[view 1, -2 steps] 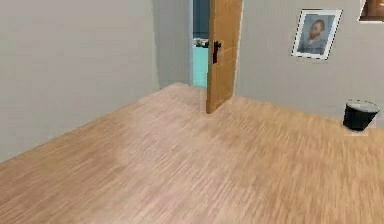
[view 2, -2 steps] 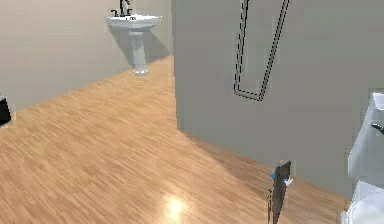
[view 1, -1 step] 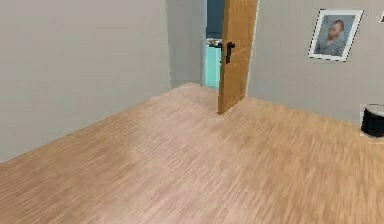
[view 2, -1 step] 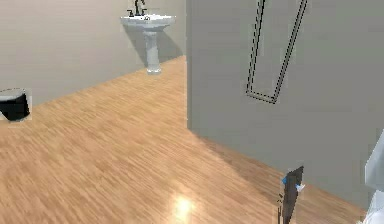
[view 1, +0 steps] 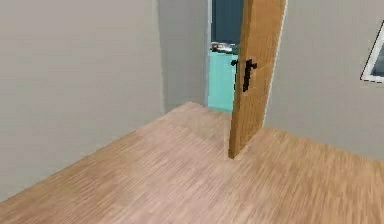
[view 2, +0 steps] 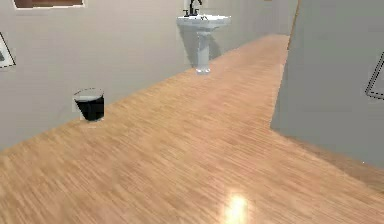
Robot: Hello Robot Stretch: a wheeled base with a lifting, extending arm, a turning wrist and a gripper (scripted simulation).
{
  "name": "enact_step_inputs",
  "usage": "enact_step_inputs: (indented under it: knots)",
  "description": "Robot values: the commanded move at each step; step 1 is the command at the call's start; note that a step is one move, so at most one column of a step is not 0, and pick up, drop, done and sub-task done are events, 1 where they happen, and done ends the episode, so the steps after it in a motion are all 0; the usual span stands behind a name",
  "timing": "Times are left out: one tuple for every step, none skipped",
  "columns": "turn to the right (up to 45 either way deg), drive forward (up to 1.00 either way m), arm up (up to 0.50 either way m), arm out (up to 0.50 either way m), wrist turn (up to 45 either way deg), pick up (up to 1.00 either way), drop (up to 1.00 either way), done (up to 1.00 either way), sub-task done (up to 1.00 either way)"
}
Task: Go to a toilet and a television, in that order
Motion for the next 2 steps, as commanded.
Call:
enact_step_inputs:
  knots:
    - [0.0,1.00,0.00,0.00,0.0,0.00,0.00,0.00,0.00]
    - [0.0,0.90,0.00,0.00,0.0,0.00,0.00,0.00,0.00]
